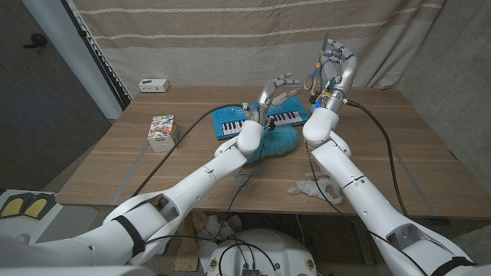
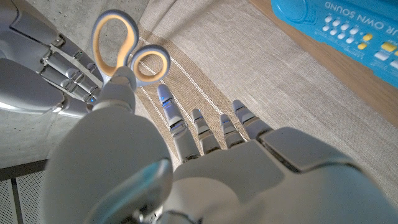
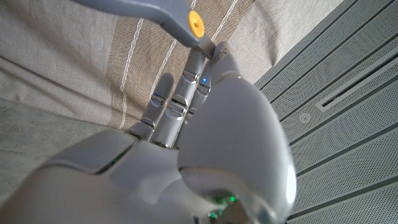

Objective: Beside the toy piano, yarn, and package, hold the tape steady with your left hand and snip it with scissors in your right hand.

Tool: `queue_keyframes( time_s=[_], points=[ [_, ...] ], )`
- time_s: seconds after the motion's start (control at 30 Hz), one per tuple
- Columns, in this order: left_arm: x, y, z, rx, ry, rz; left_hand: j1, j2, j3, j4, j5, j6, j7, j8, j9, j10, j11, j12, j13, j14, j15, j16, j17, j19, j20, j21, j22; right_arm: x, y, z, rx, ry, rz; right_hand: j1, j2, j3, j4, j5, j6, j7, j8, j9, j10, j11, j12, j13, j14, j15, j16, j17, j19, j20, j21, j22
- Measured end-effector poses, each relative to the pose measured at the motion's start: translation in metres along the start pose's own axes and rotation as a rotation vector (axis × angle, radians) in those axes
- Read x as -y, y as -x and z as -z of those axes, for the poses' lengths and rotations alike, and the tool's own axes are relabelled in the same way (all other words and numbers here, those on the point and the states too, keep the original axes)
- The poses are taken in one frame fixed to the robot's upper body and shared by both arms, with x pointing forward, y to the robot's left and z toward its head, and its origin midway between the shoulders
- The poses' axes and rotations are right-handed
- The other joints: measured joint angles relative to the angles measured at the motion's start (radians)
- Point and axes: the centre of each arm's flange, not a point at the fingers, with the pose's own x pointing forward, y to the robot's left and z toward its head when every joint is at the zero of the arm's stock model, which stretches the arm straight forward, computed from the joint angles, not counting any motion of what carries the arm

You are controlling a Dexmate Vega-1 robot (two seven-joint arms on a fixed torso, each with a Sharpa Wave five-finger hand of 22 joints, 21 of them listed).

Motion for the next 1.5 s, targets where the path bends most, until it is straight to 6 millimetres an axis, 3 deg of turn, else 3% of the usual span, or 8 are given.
queue_keyframes(
  time_s=[1.5],
  points=[
    [0.029,-0.005,0.002,0.017,-0.027,-0.016,-0.004,-0.004,-0.035,0.009,0.015,0.027,0.020,-0.004,0.000,0.023,-0.012,0.000,0.000,0.027,-0.002,0.005,0.000,0.016,0.005,0.004,0.000,-0.001,0.003,-0.003,0.014,0.016,0.003,0.000,0.000,0.000,0.000,0.000,0.000,0.000,-0.008,0.000,0.000,0.000,0.004,-0.006,0.000,0.000,-0.002,-0.008,0.000,0.000,0.035,0.000]
  ],
)
